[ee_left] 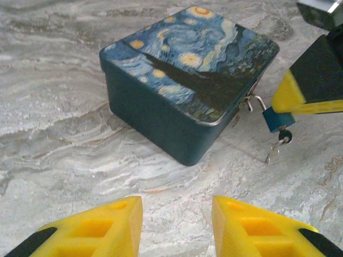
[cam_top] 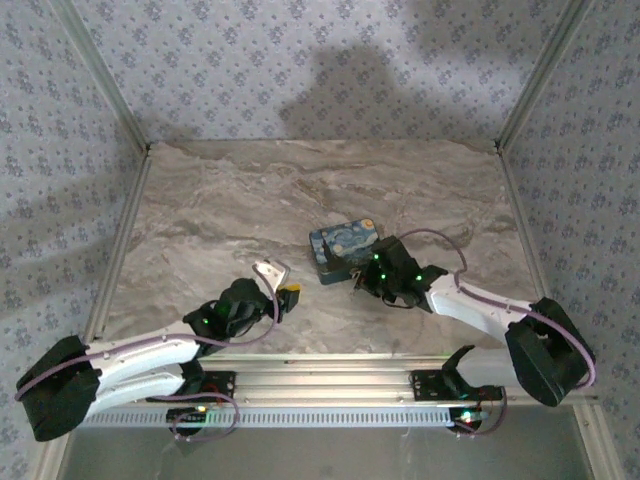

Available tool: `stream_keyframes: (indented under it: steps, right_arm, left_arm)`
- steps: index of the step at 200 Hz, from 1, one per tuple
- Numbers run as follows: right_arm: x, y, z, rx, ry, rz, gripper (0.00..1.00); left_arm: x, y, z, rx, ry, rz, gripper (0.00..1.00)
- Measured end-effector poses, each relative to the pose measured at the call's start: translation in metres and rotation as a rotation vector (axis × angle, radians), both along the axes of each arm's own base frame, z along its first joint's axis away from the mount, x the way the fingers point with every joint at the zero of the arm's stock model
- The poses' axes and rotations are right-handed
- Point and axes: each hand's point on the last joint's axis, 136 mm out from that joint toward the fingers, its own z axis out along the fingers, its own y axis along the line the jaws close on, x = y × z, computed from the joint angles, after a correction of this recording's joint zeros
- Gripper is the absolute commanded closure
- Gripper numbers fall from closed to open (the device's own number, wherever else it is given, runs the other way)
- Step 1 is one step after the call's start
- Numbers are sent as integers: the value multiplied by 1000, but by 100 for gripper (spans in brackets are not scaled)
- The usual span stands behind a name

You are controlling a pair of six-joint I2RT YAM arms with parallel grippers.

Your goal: Unlock a padlock with a key

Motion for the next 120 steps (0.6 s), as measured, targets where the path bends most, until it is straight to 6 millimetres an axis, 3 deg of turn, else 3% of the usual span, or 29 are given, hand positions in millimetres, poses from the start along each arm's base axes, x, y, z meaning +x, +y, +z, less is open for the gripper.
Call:
stream_keyframes:
  steps: [62,120]
  right_arm:
    - [-6,-9,-15,16,21,-43,100]
    - [-2,-11,-15,68,13,-145,100]
  left_arm:
    - [-6,8,-14,-30,58,26,61]
    - [-5,8,-7,-69,76,49,62]
